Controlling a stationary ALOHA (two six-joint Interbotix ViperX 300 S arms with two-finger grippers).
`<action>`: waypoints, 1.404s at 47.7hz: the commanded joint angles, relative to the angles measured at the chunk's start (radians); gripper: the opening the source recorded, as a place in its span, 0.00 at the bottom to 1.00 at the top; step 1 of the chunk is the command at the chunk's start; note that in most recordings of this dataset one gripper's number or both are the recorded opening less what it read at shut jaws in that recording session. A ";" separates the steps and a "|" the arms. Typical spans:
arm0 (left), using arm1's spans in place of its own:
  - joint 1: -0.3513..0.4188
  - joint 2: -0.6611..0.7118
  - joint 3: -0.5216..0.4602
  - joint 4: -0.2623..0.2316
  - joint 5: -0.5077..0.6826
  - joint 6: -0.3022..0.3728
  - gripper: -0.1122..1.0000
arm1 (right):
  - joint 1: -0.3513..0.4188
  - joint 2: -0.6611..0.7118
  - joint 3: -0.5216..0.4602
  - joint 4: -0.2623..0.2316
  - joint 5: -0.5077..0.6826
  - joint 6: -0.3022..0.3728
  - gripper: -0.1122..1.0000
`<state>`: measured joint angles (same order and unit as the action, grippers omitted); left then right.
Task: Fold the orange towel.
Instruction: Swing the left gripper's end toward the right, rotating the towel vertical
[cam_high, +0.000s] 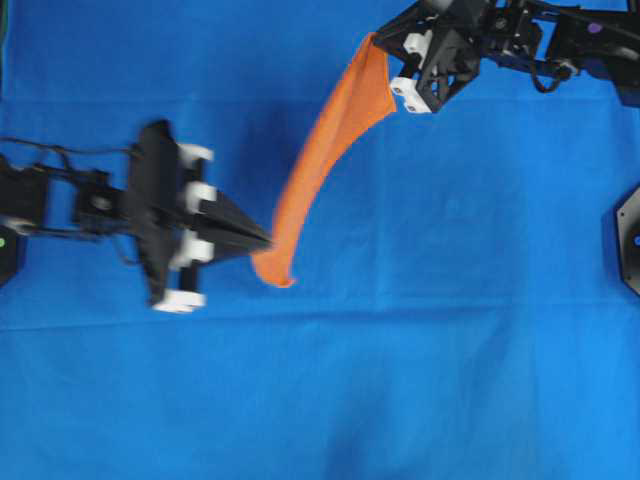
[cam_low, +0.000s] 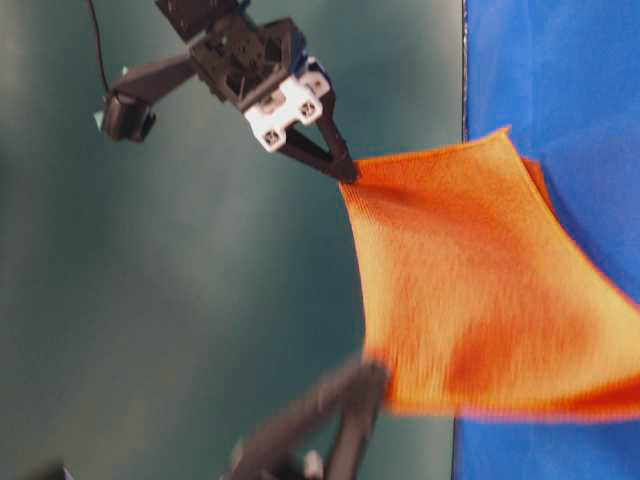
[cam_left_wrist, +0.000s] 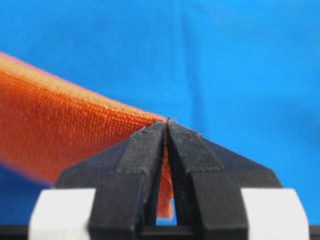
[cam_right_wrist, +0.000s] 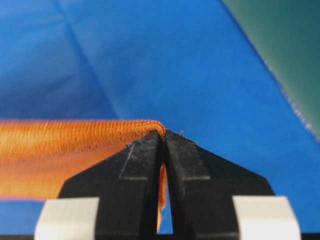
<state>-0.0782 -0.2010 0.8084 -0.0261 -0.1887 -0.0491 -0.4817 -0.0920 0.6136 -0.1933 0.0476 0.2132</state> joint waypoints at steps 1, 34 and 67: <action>-0.017 0.074 -0.110 0.000 -0.012 0.038 0.13 | -0.020 0.011 -0.066 -0.018 0.011 -0.002 0.13; -0.031 0.330 -0.419 0.000 -0.012 0.135 0.13 | -0.091 0.015 -0.086 -0.066 0.040 0.000 0.13; -0.049 0.453 -0.495 0.000 -0.041 0.196 0.13 | -0.129 -0.075 0.067 -0.064 0.020 0.005 0.13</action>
<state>-0.0813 0.3099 0.2823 -0.0291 -0.2040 0.1657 -0.5783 -0.1841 0.7225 -0.2546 0.0905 0.2148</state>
